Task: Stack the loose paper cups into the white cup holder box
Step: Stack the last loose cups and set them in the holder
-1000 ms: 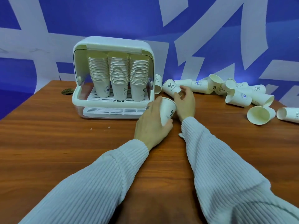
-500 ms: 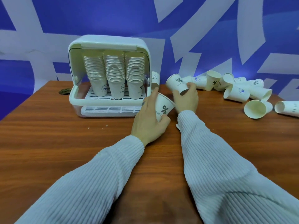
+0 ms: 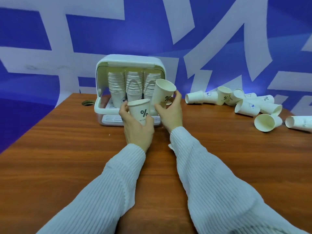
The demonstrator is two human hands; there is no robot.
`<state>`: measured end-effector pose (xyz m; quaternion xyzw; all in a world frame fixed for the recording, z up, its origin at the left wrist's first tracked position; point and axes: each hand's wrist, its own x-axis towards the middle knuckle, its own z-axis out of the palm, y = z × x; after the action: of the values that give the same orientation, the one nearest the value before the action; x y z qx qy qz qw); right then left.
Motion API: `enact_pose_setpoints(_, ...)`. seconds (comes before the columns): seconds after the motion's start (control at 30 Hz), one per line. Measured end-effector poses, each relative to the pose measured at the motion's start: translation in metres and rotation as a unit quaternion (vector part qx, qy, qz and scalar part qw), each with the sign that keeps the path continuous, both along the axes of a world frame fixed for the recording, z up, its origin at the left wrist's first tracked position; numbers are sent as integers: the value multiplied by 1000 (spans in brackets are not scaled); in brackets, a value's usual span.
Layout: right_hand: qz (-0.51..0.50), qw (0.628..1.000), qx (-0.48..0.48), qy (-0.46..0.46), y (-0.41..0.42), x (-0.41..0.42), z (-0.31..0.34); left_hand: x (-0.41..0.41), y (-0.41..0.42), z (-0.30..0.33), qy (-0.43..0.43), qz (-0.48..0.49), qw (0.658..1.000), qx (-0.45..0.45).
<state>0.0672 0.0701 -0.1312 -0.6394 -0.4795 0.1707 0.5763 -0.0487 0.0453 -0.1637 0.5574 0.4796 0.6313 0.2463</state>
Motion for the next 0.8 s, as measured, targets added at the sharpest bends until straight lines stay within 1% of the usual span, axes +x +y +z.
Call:
enact_pose_setpoints(0.03, 9, 1000, -9, -13, 8, -2, -4, -2, 5, -3, -32, 3, 999, 4)
enact_pose_setpoints(0.07, 12, 999, -29, -30, 13, -5, -3, -6, 4, 0, -41, 14, 999, -5)
enact_pose_setpoints(0.2, 23, 996, -74, -39, 24, -11, 5, -11, 7, 1, -50, 22, 998, -13)
enact_pose_setpoints(0.33, 44, 998, -30, -32, 19, -9, -4, -18, 12, 5, 1, -13, 1000, 23)
enact_pose_setpoints(0.4, 79, 996, -7, -41, 17, -5, -12, -21, 17, 4, 13, -32, 999, 32)
enact_pose_setpoints(0.5, 142, 989, 12, -29, 18, 3, -20, -23, 22, 5, -22, -64, 998, 8)
enact_pose_setpoints(0.57, 154, 987, 39, 0, 19, 4, -21, -24, 24, 7, -28, -78, 997, 7)
enact_pose_setpoints(0.63, 149, 987, 58, 15, 18, 3, -18, -25, 25, 7, -24, -88, 996, 12)
enact_pose_setpoints(0.73, 103, 992, 65, 41, 18, 1, -10, -24, 26, 6, -15, -85, 996, 8)
enact_pose_setpoints(0.8, 61, 996, 54, 23, 21, 3, -6, -22, 25, 5, -6, -67, 998, 13)
